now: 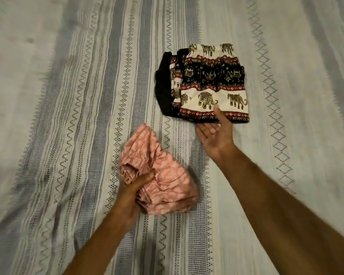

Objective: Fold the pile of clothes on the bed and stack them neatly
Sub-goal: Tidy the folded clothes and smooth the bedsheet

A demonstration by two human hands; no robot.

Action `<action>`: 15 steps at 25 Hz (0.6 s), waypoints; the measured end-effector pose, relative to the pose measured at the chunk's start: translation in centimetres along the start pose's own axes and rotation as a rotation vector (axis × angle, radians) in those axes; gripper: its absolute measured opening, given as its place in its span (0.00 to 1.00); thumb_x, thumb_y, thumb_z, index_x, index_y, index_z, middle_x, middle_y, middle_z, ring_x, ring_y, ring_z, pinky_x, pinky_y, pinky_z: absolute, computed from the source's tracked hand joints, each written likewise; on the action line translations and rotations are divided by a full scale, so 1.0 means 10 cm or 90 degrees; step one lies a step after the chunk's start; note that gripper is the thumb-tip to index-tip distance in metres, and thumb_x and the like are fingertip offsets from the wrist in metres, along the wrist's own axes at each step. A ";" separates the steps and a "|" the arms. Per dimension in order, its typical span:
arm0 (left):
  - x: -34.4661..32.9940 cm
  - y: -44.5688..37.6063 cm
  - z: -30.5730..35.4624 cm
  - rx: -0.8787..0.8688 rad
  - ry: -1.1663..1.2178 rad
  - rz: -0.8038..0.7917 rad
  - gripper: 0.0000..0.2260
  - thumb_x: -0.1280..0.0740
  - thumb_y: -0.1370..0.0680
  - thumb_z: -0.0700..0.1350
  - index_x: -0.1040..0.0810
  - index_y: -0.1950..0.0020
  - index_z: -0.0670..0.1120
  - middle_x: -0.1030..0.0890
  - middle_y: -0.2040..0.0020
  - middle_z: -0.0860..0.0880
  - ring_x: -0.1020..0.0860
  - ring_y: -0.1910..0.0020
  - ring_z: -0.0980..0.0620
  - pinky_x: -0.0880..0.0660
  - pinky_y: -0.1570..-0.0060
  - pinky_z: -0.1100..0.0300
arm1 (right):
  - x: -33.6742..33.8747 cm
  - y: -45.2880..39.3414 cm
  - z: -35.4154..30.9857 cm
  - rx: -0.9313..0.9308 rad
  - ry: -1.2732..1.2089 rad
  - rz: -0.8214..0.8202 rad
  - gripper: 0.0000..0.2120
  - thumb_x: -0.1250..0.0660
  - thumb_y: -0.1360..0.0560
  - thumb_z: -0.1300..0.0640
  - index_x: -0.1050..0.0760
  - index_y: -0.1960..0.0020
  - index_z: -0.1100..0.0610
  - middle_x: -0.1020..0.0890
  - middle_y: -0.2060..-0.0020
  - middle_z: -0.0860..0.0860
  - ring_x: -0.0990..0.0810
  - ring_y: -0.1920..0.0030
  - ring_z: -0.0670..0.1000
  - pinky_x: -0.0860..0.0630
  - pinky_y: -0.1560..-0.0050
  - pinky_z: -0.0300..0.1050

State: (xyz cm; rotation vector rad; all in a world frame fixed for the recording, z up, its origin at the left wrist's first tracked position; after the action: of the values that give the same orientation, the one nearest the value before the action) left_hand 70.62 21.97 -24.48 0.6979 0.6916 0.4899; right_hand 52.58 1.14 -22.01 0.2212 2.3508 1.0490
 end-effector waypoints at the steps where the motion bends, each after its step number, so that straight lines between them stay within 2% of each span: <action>1: 0.05 -0.01 -0.04 -0.001 0.006 0.017 0.27 0.22 0.28 0.37 0.22 0.29 0.44 0.17 0.35 0.40 0.17 0.38 0.36 0.22 0.38 0.35 | -0.14 -0.06 0.00 0.010 -0.005 -0.010 0.36 0.21 0.28 0.46 0.29 0.27 0.60 0.19 0.37 0.61 0.18 0.37 0.59 0.23 0.32 0.54; 3: 0.09 -0.10 -0.06 -0.007 0.001 0.068 0.26 0.21 0.30 0.39 0.19 0.32 0.44 0.16 0.38 0.40 0.16 0.40 0.37 0.24 0.36 0.34 | -0.33 -0.24 -0.03 0.015 0.012 -0.013 0.31 0.21 0.28 0.47 0.26 0.30 0.55 0.18 0.39 0.60 0.17 0.40 0.59 0.19 0.37 0.55; 6: 0.10 -0.15 -0.06 0.000 -0.017 0.093 0.24 0.22 0.29 0.39 0.18 0.33 0.43 0.15 0.40 0.41 0.16 0.42 0.37 0.23 0.36 0.34 | -0.18 -0.49 -0.02 0.008 0.082 0.084 0.23 0.23 0.24 0.51 0.25 0.34 0.58 0.17 0.40 0.59 0.16 0.44 0.60 0.14 0.53 0.57; 7: 0.11 -0.14 -0.05 0.014 -0.014 0.096 0.23 0.22 0.29 0.38 0.18 0.34 0.42 0.14 0.41 0.41 0.15 0.43 0.37 0.23 0.37 0.34 | -0.06 -0.50 0.01 0.012 0.100 0.109 0.23 0.23 0.24 0.53 0.25 0.34 0.59 0.17 0.41 0.59 0.16 0.45 0.60 0.14 0.54 0.57; 9: 0.15 -0.12 -0.04 0.031 -0.022 0.113 0.22 0.22 0.29 0.38 0.17 0.36 0.42 0.14 0.43 0.40 0.15 0.45 0.37 0.22 0.39 0.33 | 0.28 -0.34 0.05 0.027 0.111 0.137 0.24 0.22 0.26 0.57 0.25 0.33 0.59 0.16 0.42 0.58 0.15 0.46 0.59 0.14 0.51 0.60; 11: 0.17 -0.12 -0.04 0.023 -0.028 0.130 0.22 0.22 0.29 0.39 0.17 0.36 0.42 0.14 0.43 0.41 0.15 0.45 0.37 0.21 0.40 0.33 | 0.66 -0.04 0.11 0.035 0.098 0.120 0.23 0.22 0.27 0.60 0.23 0.33 0.59 0.14 0.43 0.58 0.13 0.46 0.58 0.15 0.47 0.62; 15: 0.19 -0.01 -0.10 0.018 -0.060 0.164 0.23 0.22 0.31 0.42 0.17 0.36 0.43 0.13 0.43 0.42 0.15 0.45 0.38 0.20 0.42 0.35 | 1.52 0.70 0.21 0.023 0.078 0.100 0.22 0.25 0.26 0.59 0.22 0.32 0.59 0.14 0.41 0.57 0.13 0.44 0.58 0.18 0.41 0.62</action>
State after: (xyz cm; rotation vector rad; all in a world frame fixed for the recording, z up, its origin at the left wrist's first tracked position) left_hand 71.21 23.48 -25.90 0.8372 0.5232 0.6802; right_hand 40.51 12.67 -24.39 0.3691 2.4971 1.1227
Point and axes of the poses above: each hand's wrist, its own y-axis away from the middle knuckle, its own x-axis out of the back of the hand, z = x × y, the point moved 9 cm from there along -y, towards the middle knuckle
